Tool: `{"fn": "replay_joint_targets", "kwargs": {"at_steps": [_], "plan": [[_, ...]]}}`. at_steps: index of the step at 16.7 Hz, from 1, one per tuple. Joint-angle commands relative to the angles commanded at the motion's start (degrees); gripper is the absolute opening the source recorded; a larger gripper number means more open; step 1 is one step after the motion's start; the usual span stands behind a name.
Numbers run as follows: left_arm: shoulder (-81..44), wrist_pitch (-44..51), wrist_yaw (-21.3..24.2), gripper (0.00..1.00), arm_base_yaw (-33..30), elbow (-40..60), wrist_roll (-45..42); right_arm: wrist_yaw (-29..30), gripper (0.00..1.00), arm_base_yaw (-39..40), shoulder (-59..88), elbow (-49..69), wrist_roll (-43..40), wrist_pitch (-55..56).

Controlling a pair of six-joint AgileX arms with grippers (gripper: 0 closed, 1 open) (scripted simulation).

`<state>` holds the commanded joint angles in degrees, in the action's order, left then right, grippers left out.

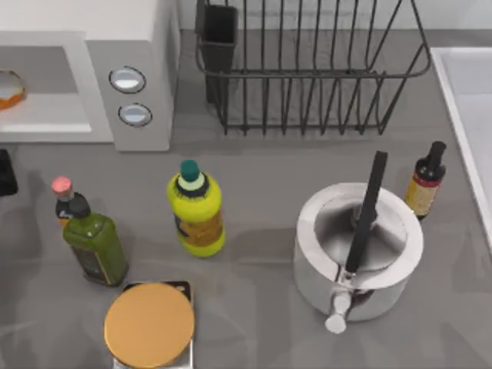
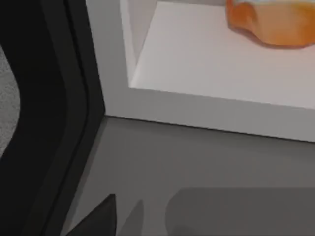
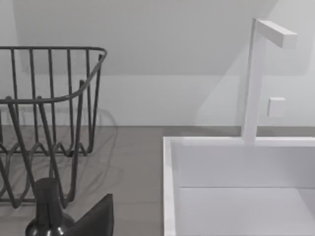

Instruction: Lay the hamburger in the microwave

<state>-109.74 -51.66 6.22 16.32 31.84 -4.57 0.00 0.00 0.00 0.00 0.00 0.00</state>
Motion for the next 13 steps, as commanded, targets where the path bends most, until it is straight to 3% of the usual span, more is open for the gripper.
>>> {"fn": "replay_joint_targets", "kwargs": {"at_steps": [7,13], "plan": [[3.47,-8.51,2.52,1.0,2.52,-10.9,-0.75,0.0,1.0,0.0,0.0,0.0,0.0,0.0],[2.56,-8.37,2.64,1.0,2.41,-12.11,-0.75,0.0,1.0,0.0,0.0,0.0,0.0,0.0]]}}
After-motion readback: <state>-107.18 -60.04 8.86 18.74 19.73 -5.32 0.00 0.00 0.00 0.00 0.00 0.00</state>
